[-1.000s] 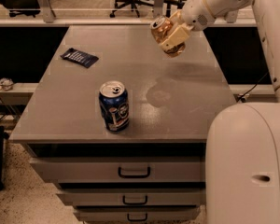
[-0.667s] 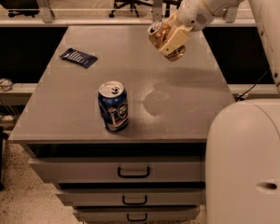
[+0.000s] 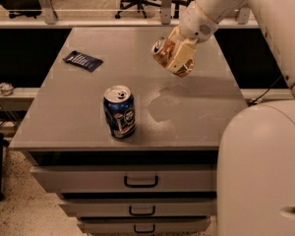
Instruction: Knock orange can over
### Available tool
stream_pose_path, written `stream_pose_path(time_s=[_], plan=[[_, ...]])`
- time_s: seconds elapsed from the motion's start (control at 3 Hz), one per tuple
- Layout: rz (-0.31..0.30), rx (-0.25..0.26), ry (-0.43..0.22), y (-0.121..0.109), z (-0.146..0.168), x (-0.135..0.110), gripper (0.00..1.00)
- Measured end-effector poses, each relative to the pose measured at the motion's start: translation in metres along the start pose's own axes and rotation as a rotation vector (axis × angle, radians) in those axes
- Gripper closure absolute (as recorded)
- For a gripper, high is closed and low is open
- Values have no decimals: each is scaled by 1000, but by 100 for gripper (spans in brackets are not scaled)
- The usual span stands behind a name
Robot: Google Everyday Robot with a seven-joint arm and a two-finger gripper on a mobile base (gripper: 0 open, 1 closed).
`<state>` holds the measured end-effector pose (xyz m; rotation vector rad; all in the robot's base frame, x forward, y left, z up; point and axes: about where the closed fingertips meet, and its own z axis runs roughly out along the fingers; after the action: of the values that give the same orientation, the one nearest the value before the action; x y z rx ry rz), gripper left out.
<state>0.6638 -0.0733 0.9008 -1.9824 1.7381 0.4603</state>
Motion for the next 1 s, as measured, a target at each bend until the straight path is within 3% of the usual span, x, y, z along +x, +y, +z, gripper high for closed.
stream_pose_path(time_s=[0.33, 1.0], plan=[[-5, -27, 64, 10, 16, 6, 84], [-22, -78, 136, 31, 39, 15, 38]])
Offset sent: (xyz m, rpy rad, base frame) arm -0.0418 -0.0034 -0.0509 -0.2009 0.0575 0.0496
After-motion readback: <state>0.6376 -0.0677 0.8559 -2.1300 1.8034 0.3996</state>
